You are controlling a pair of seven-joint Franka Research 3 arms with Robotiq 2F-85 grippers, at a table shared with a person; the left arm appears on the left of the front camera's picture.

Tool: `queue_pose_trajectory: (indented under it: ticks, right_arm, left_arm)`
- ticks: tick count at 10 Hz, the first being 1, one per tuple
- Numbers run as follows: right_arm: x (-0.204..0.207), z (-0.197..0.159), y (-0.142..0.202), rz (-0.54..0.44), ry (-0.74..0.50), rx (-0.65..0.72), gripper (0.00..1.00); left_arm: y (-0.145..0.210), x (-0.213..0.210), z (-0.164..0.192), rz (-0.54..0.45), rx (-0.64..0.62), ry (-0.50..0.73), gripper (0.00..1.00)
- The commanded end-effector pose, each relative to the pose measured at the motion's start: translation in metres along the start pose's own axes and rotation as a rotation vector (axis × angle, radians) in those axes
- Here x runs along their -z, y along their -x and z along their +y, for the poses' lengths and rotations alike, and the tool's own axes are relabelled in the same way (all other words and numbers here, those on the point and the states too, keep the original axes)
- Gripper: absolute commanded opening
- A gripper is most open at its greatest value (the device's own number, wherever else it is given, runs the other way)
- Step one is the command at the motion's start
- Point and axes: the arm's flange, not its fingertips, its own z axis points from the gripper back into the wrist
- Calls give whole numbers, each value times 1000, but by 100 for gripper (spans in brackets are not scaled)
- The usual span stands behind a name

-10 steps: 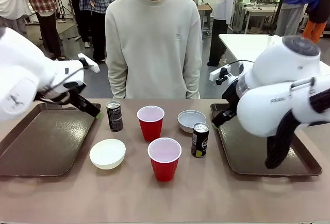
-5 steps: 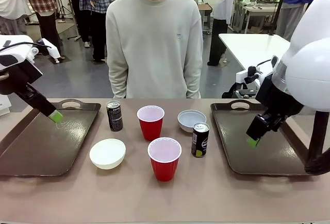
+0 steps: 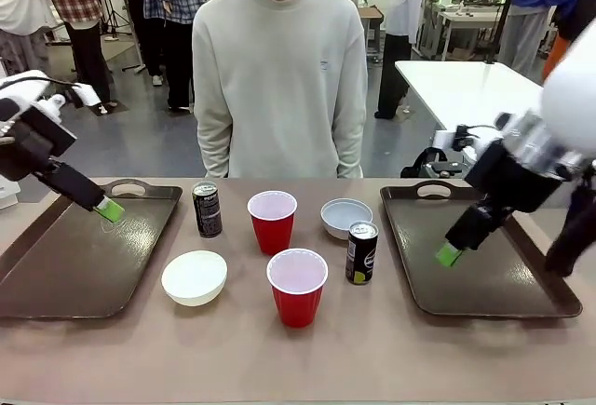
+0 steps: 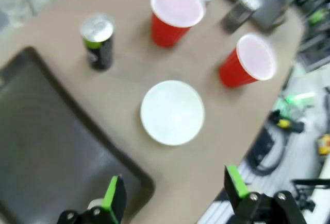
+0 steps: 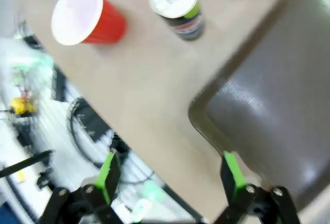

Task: Prepare tableware on both trays.
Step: Pick up a Picnic Bowl from the table and place it on a Handle tray.

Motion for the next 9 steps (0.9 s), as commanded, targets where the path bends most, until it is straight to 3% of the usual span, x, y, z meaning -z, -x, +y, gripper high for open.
queue_pose_trajectory:
  ticks: [1, 2, 5, 7, 9]
  right_arm:
    - [-16, -59, 24, -136, -460, 101, 100]
    - [-19, -78, 46, -236, -634, 165, 100]
    - [-19, -103, 100, -412, -782, 301, 100]
    - [-33, -91, 113, -451, -736, 356, 100]
    - [-43, -77, 108, -415, -669, 380, 100]
  left_arm:
    - [25, 6, 46, -110, -138, 403, 100]
    - [44, -9, 59, -229, -198, 520, 100]
    - [101, -50, 88, -382, -428, 534, 100]
    - [121, -61, 91, -349, -436, 470, 100]
    - [119, -78, 92, -294, -423, 395, 100]
